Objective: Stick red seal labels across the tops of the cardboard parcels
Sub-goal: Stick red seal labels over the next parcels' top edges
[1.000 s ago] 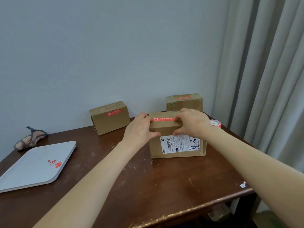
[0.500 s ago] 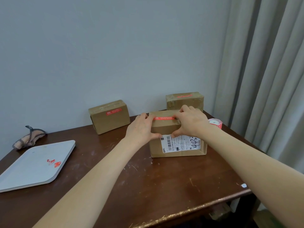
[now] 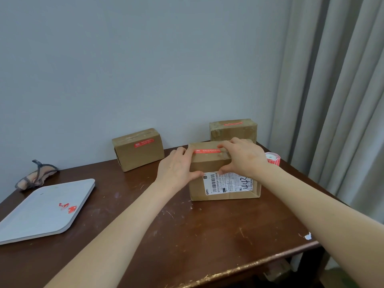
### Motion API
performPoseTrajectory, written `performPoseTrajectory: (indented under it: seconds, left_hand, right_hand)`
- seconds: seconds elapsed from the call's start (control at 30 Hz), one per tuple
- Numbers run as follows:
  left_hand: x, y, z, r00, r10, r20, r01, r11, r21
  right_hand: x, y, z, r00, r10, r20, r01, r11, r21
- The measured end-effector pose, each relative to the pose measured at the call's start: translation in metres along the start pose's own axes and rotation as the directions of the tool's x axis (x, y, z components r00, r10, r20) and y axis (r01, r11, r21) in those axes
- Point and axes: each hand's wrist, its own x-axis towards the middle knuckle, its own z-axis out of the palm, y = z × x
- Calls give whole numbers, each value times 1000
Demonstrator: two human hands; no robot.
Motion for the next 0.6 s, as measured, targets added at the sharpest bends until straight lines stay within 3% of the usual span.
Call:
performPoseTrajectory:
  seconds: [0.1, 0.6]
  left_hand:
    - [-6, 0, 1, 998, 25, -54, -26, 1000, -16]
    - [0, 2, -6, 999, -15, -33, 15, 1000, 2]
  right_hand:
    - [-4, 2, -1, 1000, -16, -21, 16, 1000, -6]
    - [-2, 2, -2, 1000, -3, -21, 3, 1000, 30]
